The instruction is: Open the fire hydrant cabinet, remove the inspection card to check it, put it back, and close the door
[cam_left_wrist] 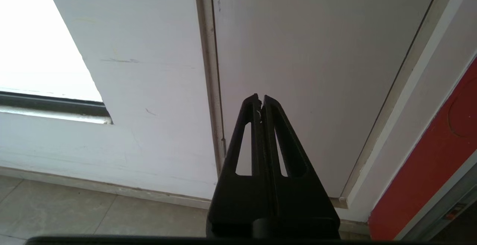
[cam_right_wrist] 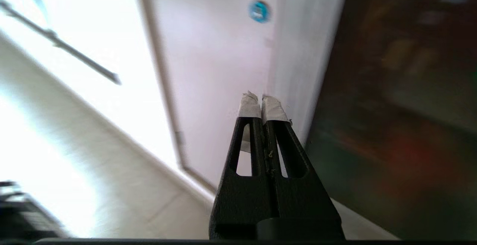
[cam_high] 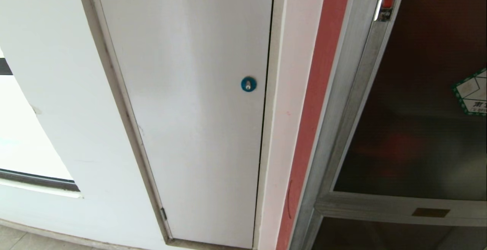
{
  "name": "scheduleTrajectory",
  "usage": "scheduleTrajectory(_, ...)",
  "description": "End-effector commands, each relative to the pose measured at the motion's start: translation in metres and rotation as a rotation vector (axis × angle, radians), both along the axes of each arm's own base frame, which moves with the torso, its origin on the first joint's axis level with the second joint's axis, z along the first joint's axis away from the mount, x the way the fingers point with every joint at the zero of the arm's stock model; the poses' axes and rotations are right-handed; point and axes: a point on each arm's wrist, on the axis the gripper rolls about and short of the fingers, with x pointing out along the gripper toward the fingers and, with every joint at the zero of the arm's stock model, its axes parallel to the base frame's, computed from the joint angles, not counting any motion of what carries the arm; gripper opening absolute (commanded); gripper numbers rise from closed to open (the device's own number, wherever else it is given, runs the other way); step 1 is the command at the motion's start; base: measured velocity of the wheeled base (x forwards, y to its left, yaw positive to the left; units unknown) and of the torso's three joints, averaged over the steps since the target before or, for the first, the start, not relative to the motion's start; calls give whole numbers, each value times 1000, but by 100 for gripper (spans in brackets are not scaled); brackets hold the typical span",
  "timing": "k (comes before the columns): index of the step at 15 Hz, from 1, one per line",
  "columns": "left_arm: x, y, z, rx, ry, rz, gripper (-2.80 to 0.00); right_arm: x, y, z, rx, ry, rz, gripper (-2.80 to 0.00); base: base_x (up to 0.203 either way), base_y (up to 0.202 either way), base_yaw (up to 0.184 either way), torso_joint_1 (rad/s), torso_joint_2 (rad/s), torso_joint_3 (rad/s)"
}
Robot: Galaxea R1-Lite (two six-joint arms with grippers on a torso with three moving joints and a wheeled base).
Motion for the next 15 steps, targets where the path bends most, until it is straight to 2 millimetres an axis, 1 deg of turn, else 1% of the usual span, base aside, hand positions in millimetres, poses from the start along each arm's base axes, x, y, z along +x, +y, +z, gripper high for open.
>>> scheduleTrajectory(1,1,0,-2,0,8,1,-280,41,6,26,31,80,90,-280,0,0,0,0,0,0)
scheduleTrajectory(2,1,0,-2,0,8,2,-280,52,11,36,53,106,132,-280,0,0,0,0,0,0)
scheduleTrajectory(4,1,0,-2,0,7,1,-280,75,20,49,84,153,194,-280,0,0,0,0,0,0)
scheduleTrajectory(7,1,0,-2,0,7,0,-280,104,29,66,118,172,213,-280,0,0,0,0,0,0)
scheduleTrajectory(10,1,0,-2,0,8,2,-280,123,34,79,166,178,192,-280,0,0,0,0,0,0)
scheduleTrajectory(15,1,0,-2,0,8,0,-280,150,38,93,178,141,80,-280,0,0,0,0,0,0)
